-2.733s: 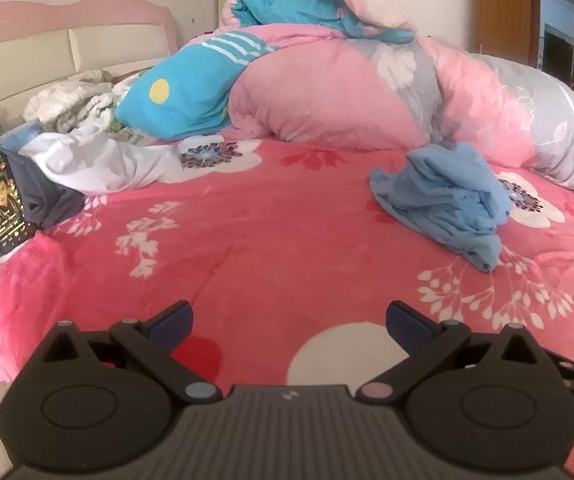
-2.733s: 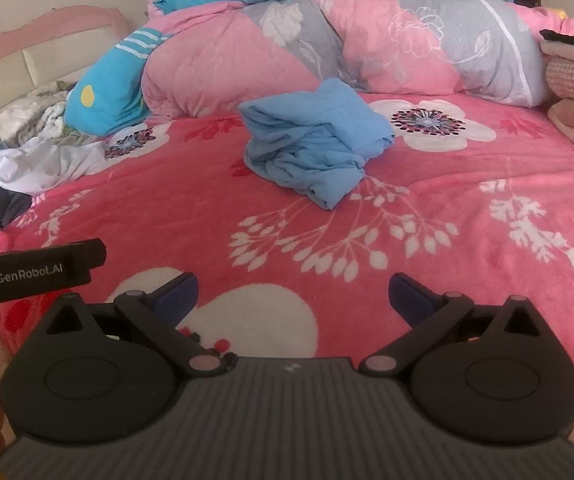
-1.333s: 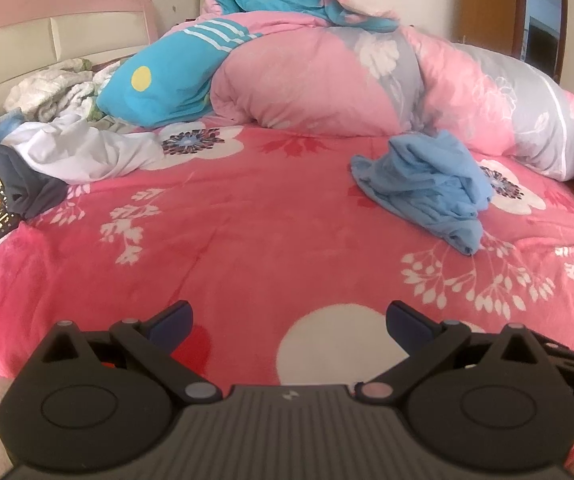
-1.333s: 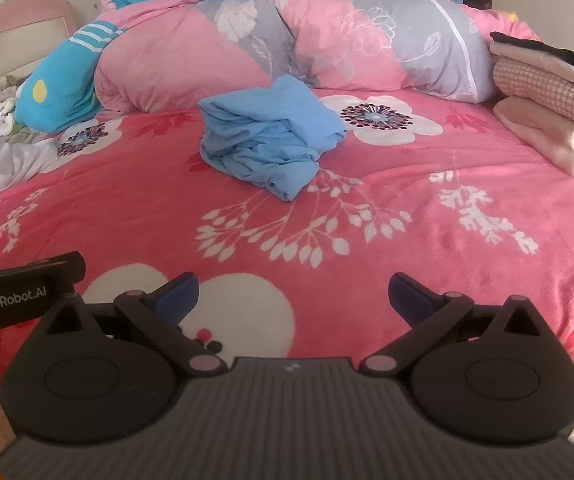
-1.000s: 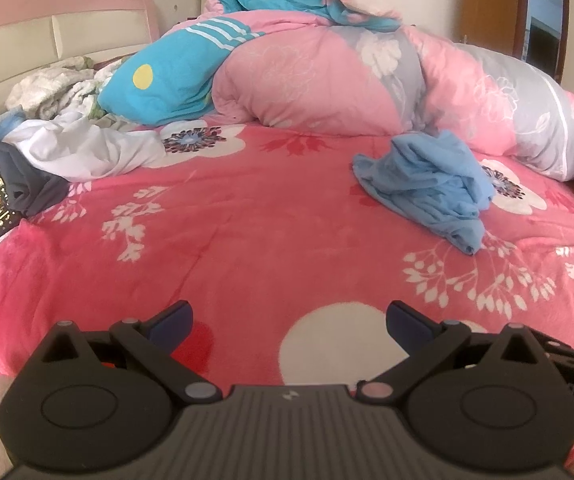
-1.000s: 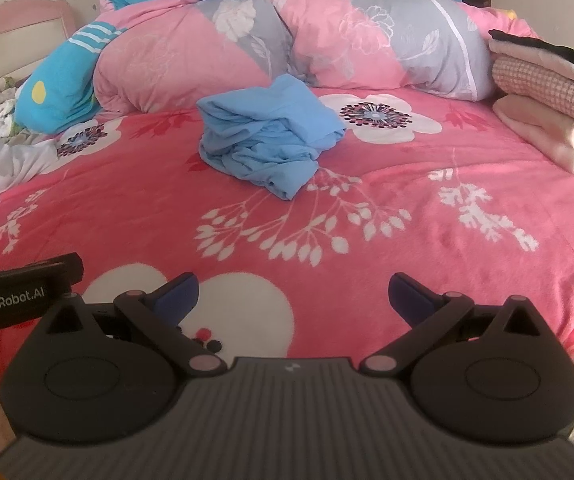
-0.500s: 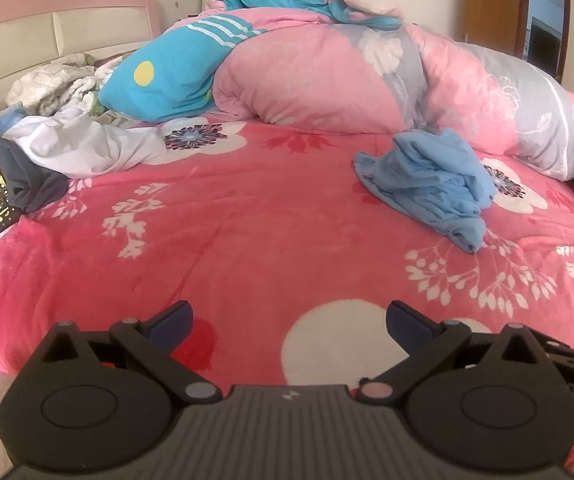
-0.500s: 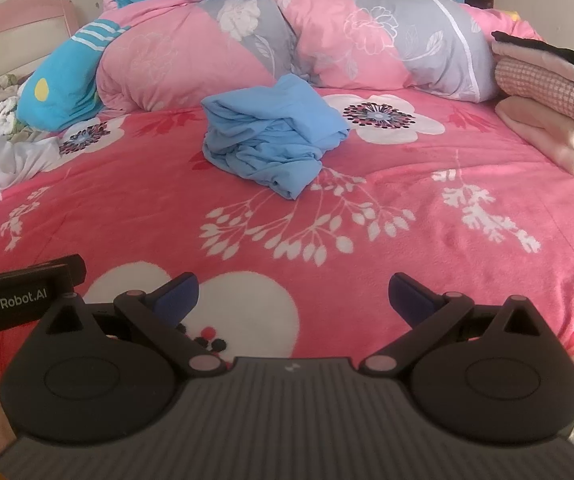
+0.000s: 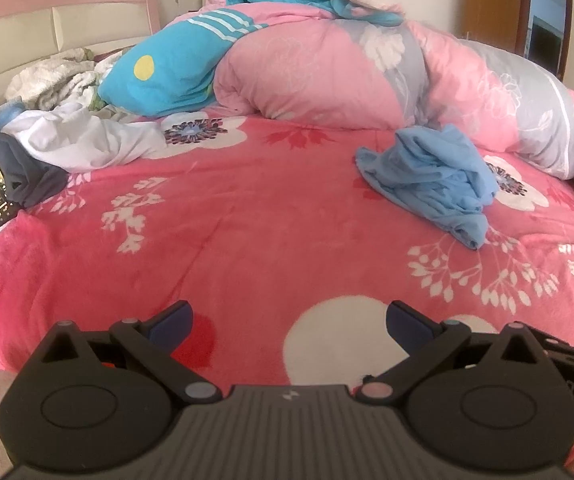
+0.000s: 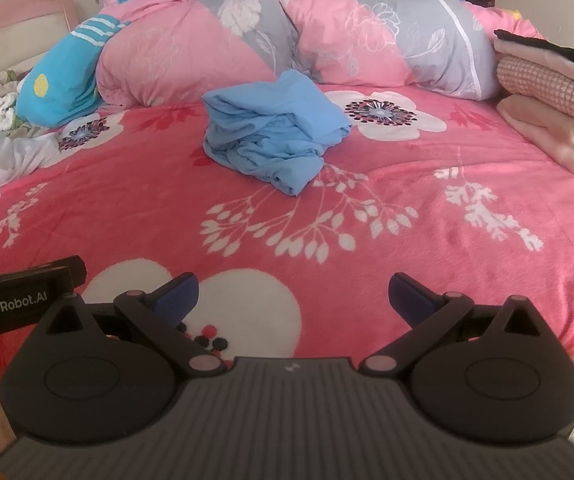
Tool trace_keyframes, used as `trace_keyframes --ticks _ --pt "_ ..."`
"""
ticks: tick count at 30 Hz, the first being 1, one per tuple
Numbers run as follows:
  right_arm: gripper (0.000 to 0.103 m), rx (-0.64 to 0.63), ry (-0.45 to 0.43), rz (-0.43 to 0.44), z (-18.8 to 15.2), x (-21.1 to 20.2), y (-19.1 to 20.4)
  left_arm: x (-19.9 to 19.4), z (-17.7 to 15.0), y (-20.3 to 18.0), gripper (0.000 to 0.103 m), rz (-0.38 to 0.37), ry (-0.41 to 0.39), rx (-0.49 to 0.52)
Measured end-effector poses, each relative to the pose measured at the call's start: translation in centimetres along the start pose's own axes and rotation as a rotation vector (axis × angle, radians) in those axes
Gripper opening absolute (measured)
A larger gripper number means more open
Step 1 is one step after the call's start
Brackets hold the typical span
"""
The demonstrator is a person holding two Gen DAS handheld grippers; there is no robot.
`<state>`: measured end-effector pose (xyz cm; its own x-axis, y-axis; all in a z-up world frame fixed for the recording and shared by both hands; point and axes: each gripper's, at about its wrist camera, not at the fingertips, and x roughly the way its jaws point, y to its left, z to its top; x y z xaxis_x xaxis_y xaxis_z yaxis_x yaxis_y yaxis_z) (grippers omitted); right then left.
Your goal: Fold clothes
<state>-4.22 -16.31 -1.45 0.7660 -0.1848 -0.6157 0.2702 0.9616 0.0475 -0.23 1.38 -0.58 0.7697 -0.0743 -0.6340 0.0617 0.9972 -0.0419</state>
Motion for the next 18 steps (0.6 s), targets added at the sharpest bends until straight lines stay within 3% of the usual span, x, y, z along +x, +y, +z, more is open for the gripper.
trace_keyframes --ticks 11,18 --pt "0.102 -0.021 -0.005 -0.017 0.5 0.7 0.3 1.2 0.5 0.2 0.103 -0.026 -0.018 -0.033" --pt "0.102 -0.067 -0.035 -0.021 1.0 1.7 0.2 2.8 1.4 -0.4 0.103 -0.055 -0.084 -0.024"
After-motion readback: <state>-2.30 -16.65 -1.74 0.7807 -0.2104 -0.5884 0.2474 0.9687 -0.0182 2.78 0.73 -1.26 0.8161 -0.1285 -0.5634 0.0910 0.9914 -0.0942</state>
